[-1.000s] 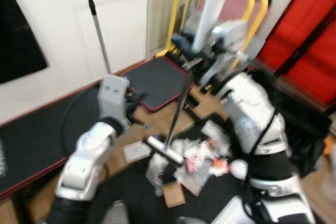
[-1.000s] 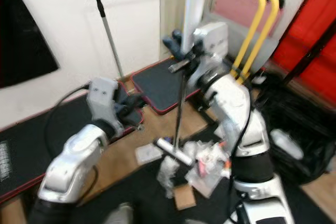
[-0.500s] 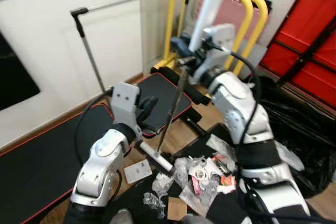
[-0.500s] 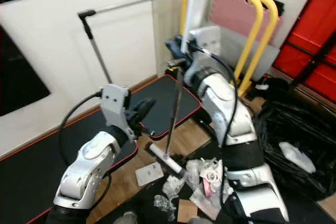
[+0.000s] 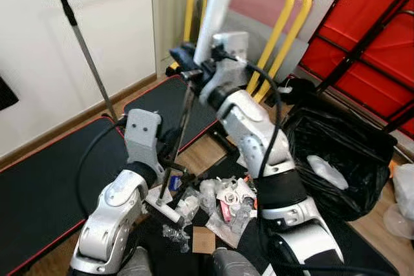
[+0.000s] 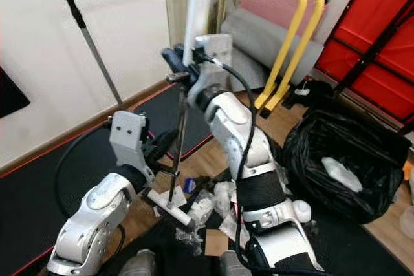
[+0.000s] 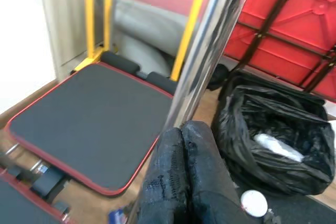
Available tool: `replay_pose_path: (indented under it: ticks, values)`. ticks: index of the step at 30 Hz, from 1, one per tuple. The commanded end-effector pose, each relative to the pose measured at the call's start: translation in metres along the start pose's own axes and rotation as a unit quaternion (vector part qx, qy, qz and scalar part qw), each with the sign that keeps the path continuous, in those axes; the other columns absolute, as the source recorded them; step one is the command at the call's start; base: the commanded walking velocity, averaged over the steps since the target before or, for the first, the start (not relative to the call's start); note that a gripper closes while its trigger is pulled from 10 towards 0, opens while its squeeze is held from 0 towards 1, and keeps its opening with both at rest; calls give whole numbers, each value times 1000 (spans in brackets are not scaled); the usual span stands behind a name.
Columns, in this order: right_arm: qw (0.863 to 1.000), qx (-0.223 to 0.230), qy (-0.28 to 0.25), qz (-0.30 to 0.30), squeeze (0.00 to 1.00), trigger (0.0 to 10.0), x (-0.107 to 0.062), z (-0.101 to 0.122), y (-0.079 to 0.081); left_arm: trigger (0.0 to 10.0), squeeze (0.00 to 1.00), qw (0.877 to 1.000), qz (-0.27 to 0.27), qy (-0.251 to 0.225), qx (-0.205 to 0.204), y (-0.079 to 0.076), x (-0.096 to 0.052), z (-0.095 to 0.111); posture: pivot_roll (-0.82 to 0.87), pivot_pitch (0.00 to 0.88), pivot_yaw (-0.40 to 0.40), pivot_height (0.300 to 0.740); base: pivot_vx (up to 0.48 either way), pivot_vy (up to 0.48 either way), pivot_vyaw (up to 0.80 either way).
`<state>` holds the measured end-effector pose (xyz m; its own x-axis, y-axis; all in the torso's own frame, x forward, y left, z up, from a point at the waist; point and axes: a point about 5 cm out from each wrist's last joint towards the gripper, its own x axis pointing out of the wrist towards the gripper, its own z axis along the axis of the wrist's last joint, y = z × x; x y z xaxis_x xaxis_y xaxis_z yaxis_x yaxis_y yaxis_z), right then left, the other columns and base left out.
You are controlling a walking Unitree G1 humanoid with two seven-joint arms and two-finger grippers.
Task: Sweep floor
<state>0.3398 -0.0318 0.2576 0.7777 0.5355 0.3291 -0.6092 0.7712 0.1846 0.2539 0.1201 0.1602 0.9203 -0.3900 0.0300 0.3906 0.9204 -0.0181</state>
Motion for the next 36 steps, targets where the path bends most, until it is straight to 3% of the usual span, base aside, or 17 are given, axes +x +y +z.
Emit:
replay_pose_path:
  ticks: [1, 12, 26, 36]
  values:
    - [1000, -4, -27, -14, 0, 10000, 3, 9, -4, 10000, 0, 1000, 3, 12, -1, -2, -4, -3, -58, 262, -174, 740, 0, 0, 0]
    - [996, -27, -25, -81, 0, 10000, 5, 8, -24, 10000, 0, 1000, 4, 17, -2, -6, -11, -1, -52, 278, -171, 740, 0, 0, 303]
    - [993, -45, -26, -109, 0, 10000, 4, 7, -39, 10000, 0, 1000, 5, 25, -1, -8, -17, 1, -51, 302, -173, 740, 0, 0, 800]
    - [985, -62, -50, -151, 0, 10000, 10, 18, -52, 10000, 0, 1000, 4, 28, 0, -10, -19, 2, -45, 309, -174, 740, 0, 0, 719]
